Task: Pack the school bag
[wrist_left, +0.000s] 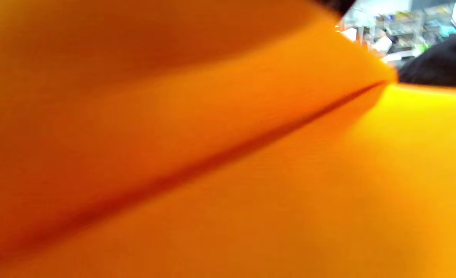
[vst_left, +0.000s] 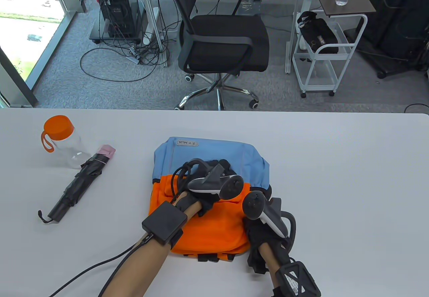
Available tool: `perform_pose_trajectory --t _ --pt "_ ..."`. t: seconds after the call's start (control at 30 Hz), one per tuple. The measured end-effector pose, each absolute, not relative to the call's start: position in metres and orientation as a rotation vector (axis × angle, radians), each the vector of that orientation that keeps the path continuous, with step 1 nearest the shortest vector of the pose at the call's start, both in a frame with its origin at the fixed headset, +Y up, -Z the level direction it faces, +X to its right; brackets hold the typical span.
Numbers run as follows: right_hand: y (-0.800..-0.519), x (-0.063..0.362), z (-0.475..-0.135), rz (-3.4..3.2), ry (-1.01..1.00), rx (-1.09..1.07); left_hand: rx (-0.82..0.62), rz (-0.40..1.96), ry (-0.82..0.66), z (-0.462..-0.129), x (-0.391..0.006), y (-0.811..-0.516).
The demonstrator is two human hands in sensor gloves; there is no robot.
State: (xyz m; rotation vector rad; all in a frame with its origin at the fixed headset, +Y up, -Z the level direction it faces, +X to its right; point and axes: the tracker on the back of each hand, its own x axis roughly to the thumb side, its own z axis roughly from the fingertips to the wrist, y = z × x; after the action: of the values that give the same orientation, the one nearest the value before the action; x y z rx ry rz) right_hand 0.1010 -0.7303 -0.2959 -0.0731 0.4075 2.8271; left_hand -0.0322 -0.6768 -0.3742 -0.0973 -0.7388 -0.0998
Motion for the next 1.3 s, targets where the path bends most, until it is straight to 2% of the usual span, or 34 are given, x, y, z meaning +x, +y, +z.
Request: perform_pose_trajectory --t 0.03,0.1,0.2,0.3,0.4,0.47,0.57,0.67,0.8,0.97,1.17,1.3 --pt "-0.73 0.101 -0.296 2.829 0.409 -0.073 -0.186 -0.025 -0.72 -0.377 -0.034 -0.679" --pt "-0.731 0.1 -0.296 2.838 0.422 -0.07 -0.236 0.06 -0.689 -0.379 -0.036 -0.68" --pt "-0.73 0.099 -0.297 2.845 0.427 -0.075 -0.13 -0.012 -0.767 -0.376 -0.029 -0.681" --pt "-0.729 0.1 -0.297 2.826 0.439 -0.085 -0.058 -0.198 -0.825 -0.372 -0.024 -0.672" --pt "-0.73 0.101 -0.298 2.813 0.448 -0.091 -0.061 -0.245 -0.783 -0.377 -0.039 -0.65" --pt "-0.73 0.099 -0.297 2.83 0.429 -0.088 0.023 -0.191 -0.731 -0.379 -0.06 -0.632" --pt "-0.731 0.097 -0.296 2.858 0.402 -0.089 0.072 -0.152 -0.692 -0.376 -0.073 -0.629" --pt "-0.731 0.096 -0.296 2.869 0.403 -0.086 0.137 -0.228 -0.686 -0.372 -0.059 -0.638" --pt "-0.731 0.099 -0.295 2.845 0.39 -0.082 0.07 -0.37 -0.709 -0.368 -0.035 -0.66" --pt "-0.732 0.096 -0.296 2.869 0.397 -0.07 -0.044 -0.164 -0.701 -0.375 -0.043 -0.665" --pt "-0.732 0.095 -0.296 2.875 0.399 -0.064 -0.064 -0.102 -0.772 -0.371 -0.041 -0.672" --pt "-0.733 0.094 -0.297 2.889 0.397 -0.055 -0.181 -0.02 -0.732 -0.374 -0.038 -0.675"
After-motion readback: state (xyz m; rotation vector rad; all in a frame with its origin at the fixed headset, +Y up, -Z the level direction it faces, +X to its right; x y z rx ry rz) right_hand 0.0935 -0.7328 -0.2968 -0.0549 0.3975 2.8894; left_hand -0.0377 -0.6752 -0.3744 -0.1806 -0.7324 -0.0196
